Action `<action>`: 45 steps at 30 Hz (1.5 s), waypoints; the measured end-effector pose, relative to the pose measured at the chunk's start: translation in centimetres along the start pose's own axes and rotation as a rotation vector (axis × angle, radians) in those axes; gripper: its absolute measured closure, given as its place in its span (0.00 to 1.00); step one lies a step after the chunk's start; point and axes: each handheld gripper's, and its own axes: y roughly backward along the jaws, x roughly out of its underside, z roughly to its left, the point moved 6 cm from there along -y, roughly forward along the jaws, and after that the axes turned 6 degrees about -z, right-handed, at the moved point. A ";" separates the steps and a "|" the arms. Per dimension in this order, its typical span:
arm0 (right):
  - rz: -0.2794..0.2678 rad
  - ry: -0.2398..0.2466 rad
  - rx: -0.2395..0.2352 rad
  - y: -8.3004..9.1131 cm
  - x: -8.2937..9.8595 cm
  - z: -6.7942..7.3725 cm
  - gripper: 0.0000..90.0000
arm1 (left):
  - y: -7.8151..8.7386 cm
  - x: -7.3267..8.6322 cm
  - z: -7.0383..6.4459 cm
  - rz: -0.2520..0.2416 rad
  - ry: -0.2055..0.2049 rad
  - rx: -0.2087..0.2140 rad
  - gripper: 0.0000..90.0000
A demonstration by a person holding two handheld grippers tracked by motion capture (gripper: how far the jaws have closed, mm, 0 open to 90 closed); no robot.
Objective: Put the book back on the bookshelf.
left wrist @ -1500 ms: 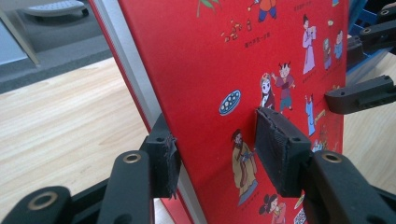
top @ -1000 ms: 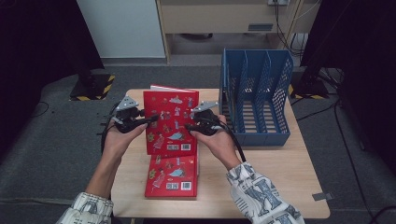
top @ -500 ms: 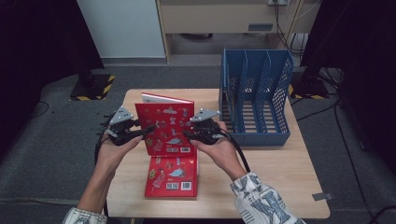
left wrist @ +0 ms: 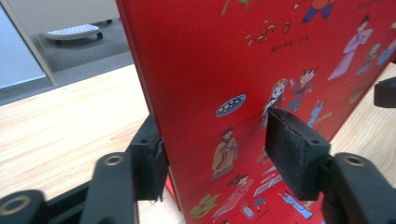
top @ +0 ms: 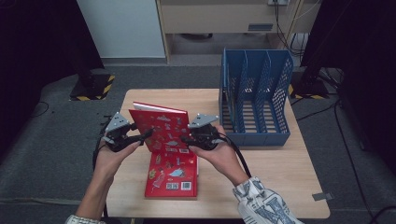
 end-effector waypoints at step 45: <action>-0.074 0.061 -0.105 -0.3 -5.2 3.0 0.65 | -0.6 1.3 0.4 -0.016 0.039 0.011 0.31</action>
